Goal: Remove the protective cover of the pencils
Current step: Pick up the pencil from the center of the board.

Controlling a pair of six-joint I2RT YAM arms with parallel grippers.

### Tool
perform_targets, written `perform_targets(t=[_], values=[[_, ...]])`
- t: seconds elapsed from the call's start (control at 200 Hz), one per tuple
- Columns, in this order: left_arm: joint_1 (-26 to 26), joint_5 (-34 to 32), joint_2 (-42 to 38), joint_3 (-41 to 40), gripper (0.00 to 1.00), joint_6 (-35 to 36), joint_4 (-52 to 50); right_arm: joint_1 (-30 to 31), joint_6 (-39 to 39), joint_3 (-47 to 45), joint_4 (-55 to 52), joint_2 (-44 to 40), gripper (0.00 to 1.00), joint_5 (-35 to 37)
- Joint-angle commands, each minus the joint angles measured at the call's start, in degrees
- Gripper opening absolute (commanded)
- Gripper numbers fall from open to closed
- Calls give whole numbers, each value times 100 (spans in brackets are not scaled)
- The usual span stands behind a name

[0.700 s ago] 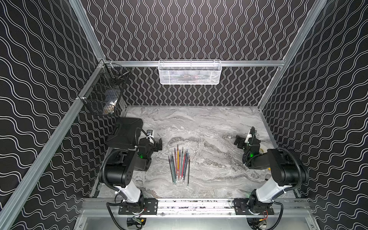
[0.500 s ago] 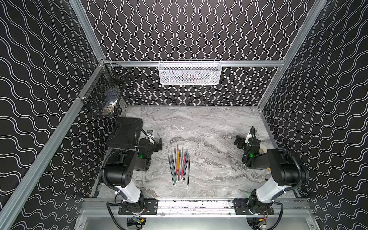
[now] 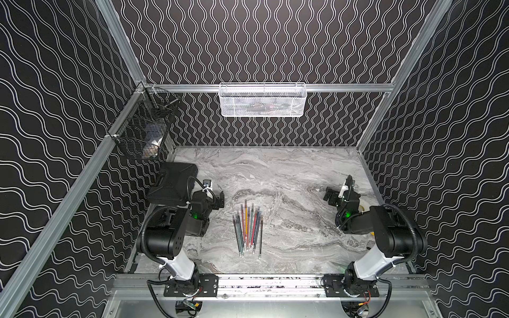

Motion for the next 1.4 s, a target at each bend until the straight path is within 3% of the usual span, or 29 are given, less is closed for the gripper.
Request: perform_targets(t=[0.0,0.375,0.415,0.465,0.515,0.56,0.63,0.675,0.761,0.801,0.861,0.911,1.066,1.196,1.306,1.396], values=[[11,40,-21,-3,100,41,239,3,-29,-4,156,-11,99,-13],[7,16,-65,10,100,33,207,3,-35,-23,178,-26,99,-20],[-8,1,-396,182,100,33,-383,38,-100,-51,267,-56,99,-31],[-175,-179,-961,719,100,145,-1834,183,-345,-71,102,-331,99,-133],[-421,-546,-1258,1393,100,23,-2997,449,-549,96,-726,-893,99,143],[-533,-231,-1440,1956,100,-120,-3782,760,-622,407,-1536,-1413,99,433],[-631,240,-1673,2794,100,-809,-4784,1080,338,925,-2634,-2203,99,979],[-682,631,-1780,3254,100,-1321,-5352,1060,1482,1329,-3754,-2637,99,980],[-921,1677,-2010,3779,100,-1724,-6020,952,3461,2140,-6293,-3114,99,1756],[-1143,1964,-2194,3898,100,-1754,-6339,808,3357,2378,-7099,-3169,99,1354],[-1560,2065,-2643,3861,100,-1737,-6734,628,2507,2817,-7933,-3111,99,-85],[-1895,1930,-3155,3643,100,-1779,-6945,671,2407,2973,-8646,-3198,99,-473],[-2237,1202,-4724,3091,100,-1988,-7839,873,2817,2149,-8307,-4391,99,-2087],[-2231,1202,-5218,2633,100,-2757,-8188,864,3335,1657,-7756,-4236,99,-2358],[-2230,1624,-5195,2133,100,-3270,-8199,892,3235,2262,-8059,-3313,99,-2407],[-2230,1891,-5050,2282,100,-3260,-8626,1156,3236,2792,-8156,-2704,99,-2541]])
